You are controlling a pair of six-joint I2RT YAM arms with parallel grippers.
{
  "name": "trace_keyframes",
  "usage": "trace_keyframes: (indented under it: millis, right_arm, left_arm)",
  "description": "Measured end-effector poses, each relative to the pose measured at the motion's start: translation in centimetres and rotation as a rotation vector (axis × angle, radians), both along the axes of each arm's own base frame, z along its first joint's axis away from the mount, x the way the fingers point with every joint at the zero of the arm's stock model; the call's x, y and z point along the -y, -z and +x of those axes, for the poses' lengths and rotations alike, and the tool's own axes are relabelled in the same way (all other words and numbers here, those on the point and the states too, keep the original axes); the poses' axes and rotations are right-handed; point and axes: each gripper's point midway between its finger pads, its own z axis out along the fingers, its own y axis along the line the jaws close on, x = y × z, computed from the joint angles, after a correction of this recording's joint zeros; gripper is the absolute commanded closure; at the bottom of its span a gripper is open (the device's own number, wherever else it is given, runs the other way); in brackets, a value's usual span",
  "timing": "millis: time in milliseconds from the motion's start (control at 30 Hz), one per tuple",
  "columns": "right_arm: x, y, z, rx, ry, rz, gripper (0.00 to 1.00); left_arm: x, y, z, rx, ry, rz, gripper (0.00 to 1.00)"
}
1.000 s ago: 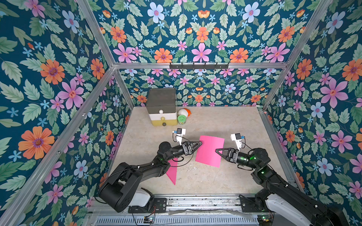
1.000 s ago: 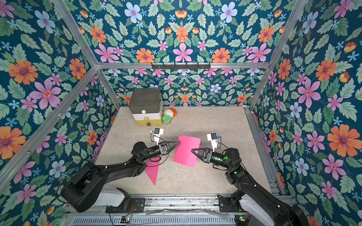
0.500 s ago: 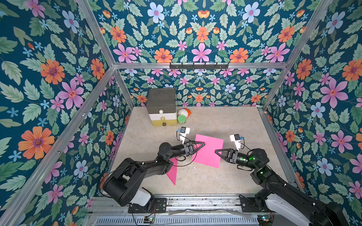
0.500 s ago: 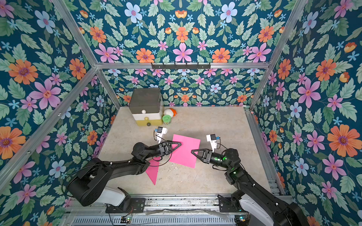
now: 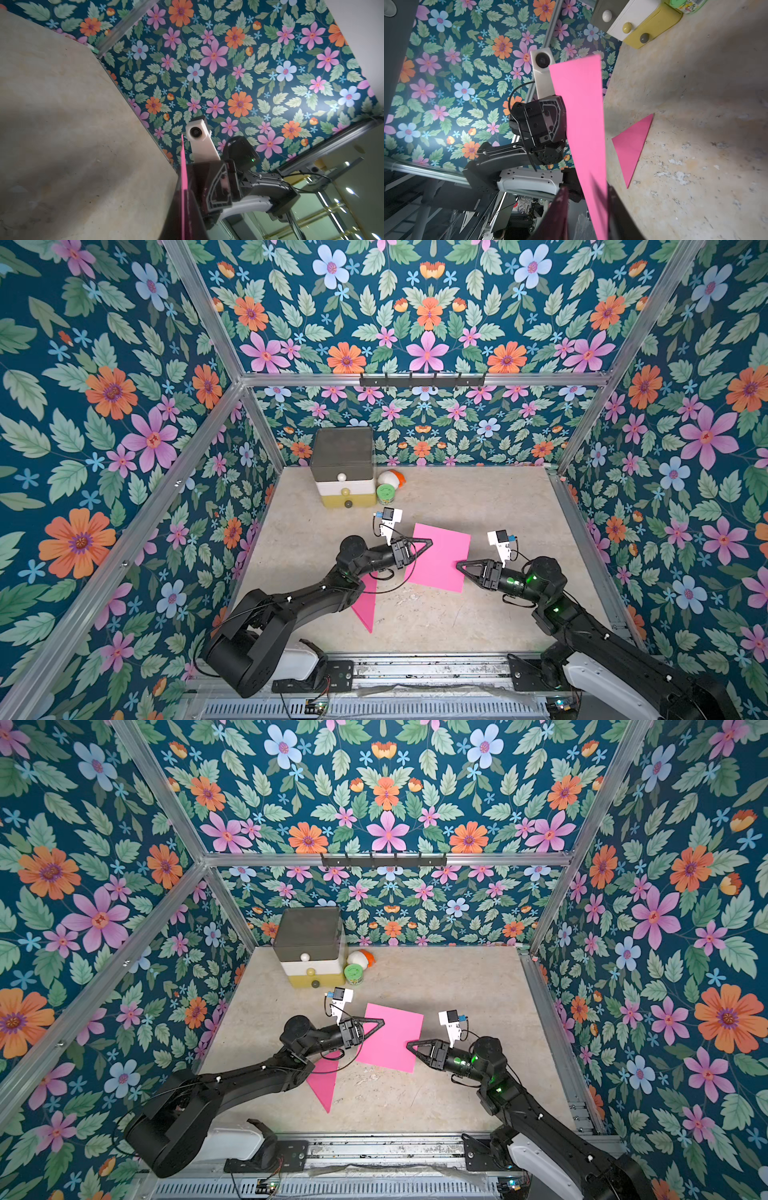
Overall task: Fold the square paper diagonally
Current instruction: Fold the paper at the center of the board.
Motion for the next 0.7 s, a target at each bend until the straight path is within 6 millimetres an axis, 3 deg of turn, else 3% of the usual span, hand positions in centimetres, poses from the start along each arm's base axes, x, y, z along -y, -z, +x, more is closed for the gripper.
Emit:
trace_keyframes:
  millis: [200,333,533,700]
  right_arm:
    - [-0.8,2.4,-2.1,-0.032,-0.034,-0.056,0.54]
    - [-0.4,3.8,-2.4,-0.053,-0.006,-0.072,0.55]
    - [0.1,6.2,-1.7,-0.121,0.051,-0.109,0.76]
    - [0.6,8.4,-0.9,-0.203,0.117,-0.164,0.96]
  left_arm:
    - [0.0,2.5,1.0,-0.05,-0.054,0.088,1.0]
    - [0.1,5.0,1.7,-0.08,-0.093,0.167,1.0]
    - [1.0,9.5,0.1,-0.144,-0.054,0.261,1.0]
    - [1.5,10.4,-1.2,-0.131,-0.04,0.282,1.0]
